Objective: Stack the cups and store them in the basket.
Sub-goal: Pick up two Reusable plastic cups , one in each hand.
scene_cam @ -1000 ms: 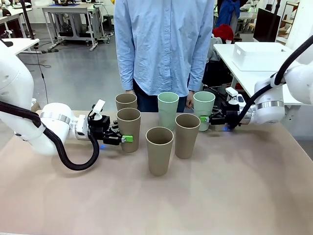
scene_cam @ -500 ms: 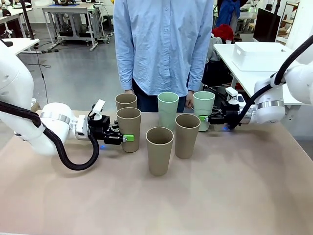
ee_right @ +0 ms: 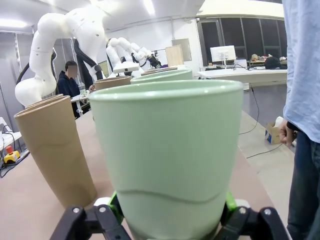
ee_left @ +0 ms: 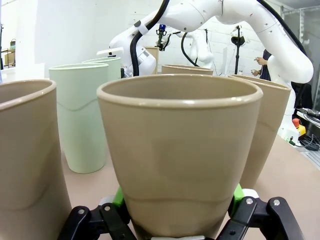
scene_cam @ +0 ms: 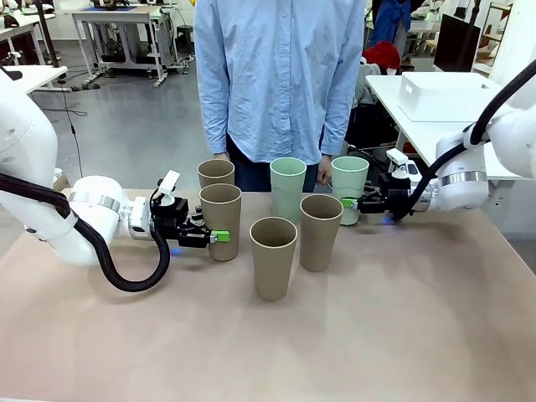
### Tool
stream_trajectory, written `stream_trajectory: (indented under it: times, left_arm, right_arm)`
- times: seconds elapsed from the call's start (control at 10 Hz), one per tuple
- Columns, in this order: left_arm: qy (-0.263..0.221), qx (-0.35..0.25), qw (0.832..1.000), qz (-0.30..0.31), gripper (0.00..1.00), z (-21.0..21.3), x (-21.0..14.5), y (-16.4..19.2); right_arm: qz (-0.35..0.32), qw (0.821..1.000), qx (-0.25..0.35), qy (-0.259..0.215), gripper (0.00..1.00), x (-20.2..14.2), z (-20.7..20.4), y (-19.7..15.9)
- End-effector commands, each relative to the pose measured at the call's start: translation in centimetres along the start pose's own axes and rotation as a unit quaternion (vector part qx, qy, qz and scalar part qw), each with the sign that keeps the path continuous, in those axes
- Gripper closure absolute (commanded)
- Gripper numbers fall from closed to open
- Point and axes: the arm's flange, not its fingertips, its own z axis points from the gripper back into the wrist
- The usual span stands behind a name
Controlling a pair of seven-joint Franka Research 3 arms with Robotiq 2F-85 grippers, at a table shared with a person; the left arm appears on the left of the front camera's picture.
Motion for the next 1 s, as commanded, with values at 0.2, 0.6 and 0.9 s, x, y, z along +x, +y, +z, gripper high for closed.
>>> stream_trajectory:
  times: [0.2,0.6,0.9]
  left_arm:
    - [-0.005,0.025,1.000,-0.019,0.15,2.5,3.3,-0.5]
    - [-0.037,0.015,0.999,-0.026,0.15,8.6,9.4,-4.2]
    - [-0.025,0.015,0.999,-0.039,0.15,12.5,11.1,-8.4]
  right_arm:
    - [0.010,0.999,-0.017,-0.032,0.16,3.4,2.0,2.7]
    - [0.028,0.998,-0.020,-0.058,0.16,8.0,5.7,10.6]
    - [0.049,0.996,-0.017,-0.071,0.16,8.2,7.4,17.6]
